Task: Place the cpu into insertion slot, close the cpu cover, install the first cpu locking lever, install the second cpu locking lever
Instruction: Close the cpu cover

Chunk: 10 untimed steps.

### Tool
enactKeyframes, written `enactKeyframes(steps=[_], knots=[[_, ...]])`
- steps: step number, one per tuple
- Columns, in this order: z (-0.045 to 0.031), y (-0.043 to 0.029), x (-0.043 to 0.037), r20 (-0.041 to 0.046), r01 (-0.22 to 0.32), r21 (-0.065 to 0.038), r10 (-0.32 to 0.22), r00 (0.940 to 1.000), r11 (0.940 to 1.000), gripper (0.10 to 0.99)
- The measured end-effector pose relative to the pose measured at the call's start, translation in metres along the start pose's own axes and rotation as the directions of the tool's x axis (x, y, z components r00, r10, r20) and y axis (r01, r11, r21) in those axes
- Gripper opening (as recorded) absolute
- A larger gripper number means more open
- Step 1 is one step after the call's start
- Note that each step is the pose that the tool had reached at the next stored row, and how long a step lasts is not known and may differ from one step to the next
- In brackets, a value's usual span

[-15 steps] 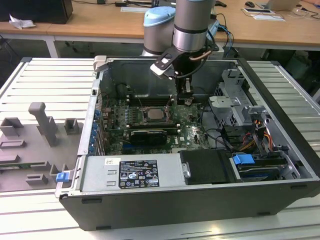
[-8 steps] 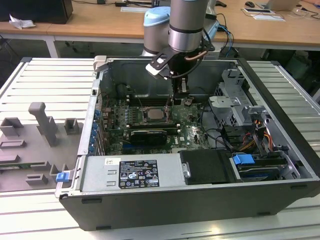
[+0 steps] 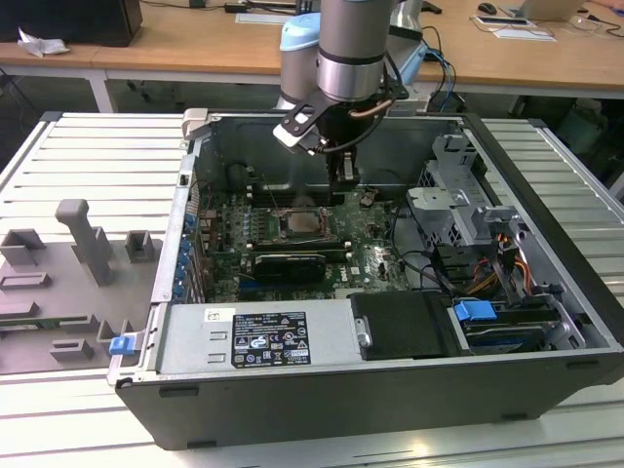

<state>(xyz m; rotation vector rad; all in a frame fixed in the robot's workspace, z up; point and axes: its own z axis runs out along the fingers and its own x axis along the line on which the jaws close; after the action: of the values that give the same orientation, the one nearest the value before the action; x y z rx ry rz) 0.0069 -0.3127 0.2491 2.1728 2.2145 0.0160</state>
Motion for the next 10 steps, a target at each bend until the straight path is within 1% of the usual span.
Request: enactKeyframes(steps=[6,8,10], knots=[[0.0011,-0.0085,0.0002,-0.0001,0.0,0.0,0.0,1.0,1.0,0.106],[0.005,-0.0174,0.0004,0.0,0.0,0.0,0.0,1.0,1.0,0.106],[0.0059,-0.0226,0.0005,0.0002,0.001,0.0,-0.001,1.0,1.0,0.106]])
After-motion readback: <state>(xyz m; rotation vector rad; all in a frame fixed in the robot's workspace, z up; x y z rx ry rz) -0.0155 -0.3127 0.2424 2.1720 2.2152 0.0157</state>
